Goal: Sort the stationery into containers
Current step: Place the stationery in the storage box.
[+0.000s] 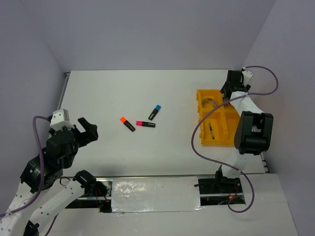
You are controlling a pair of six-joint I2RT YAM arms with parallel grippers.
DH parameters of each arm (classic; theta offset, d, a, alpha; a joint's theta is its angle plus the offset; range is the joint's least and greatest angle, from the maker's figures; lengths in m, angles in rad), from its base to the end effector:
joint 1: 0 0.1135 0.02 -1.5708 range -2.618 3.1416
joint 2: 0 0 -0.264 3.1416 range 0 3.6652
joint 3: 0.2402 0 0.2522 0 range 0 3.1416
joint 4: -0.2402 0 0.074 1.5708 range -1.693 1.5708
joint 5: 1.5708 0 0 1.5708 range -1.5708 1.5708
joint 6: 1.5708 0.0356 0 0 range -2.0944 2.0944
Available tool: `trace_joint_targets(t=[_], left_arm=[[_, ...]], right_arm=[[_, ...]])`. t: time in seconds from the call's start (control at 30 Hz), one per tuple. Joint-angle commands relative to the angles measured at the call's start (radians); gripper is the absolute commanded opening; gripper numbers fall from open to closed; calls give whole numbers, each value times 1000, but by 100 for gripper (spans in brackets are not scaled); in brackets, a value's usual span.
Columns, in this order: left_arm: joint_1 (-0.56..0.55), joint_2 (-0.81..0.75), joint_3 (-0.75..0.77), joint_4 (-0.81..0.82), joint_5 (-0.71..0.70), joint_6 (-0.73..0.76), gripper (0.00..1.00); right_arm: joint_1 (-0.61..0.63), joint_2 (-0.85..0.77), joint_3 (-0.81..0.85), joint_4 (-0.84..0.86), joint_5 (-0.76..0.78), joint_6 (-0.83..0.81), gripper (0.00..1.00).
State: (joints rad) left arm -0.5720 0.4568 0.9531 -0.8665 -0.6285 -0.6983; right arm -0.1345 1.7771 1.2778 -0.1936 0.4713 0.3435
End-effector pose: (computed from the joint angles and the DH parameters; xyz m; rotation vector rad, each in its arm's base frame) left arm 0.0666 -0.0180 0.3622 -0.5223 1.8021 -0.2647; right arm 0.3934 -0.0696 0.2398 0.7594 2.0722 -0.4163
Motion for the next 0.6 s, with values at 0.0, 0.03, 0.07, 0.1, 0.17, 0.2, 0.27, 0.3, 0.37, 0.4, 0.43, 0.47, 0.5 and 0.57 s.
trace_joint_targets(t=[0.0,0.03,0.07,0.1,0.17,0.2,0.27,0.3,0.37,0.4,0.43,0.47,0.5,0.57], left_arm=[[-3,8,-2,40,9,31,99],[-3,5,-4,40,9,31,99],[-3,3,-4,40,9,31,99],[-3,-1,-4,40,7,29,99],[-3,-3,-4,40,7,29,99],[-3,-4,-4,40,6,29,99],[-3,-3,-4,40,7,29,99],[-3,-3,-4,40,7,29,99],[-3,2,-4,38,7,28,99],[-3,2,-4,37,6,28,99],[-3,2,-4,37,6,28,99],[-2,3,-2,37,4,28,99],[-3,3,-2,37,4,28,99],[-3,3,-2,35,3,26,99]], right_arm=[[9,-177,-26,51,32,-1,23],[12,-195,-34,55,38,-4,23],[12,-226,-41,48,43,-1,23],[12,-235,-50,37,50,2,23],[12,-249,-66,8,58,9,23],[12,-251,-70,0,62,12,23],[12,-248,-93,-9,61,19,23],[15,-245,-100,-10,58,20,23],[12,-232,-110,-6,52,19,22],[13,-225,-107,-10,50,17,22],[12,-210,-103,-20,52,12,22],[12,-199,-88,-27,56,9,22],[12,-185,-75,-36,56,8,22],[10,-144,-31,-76,61,0,21]])
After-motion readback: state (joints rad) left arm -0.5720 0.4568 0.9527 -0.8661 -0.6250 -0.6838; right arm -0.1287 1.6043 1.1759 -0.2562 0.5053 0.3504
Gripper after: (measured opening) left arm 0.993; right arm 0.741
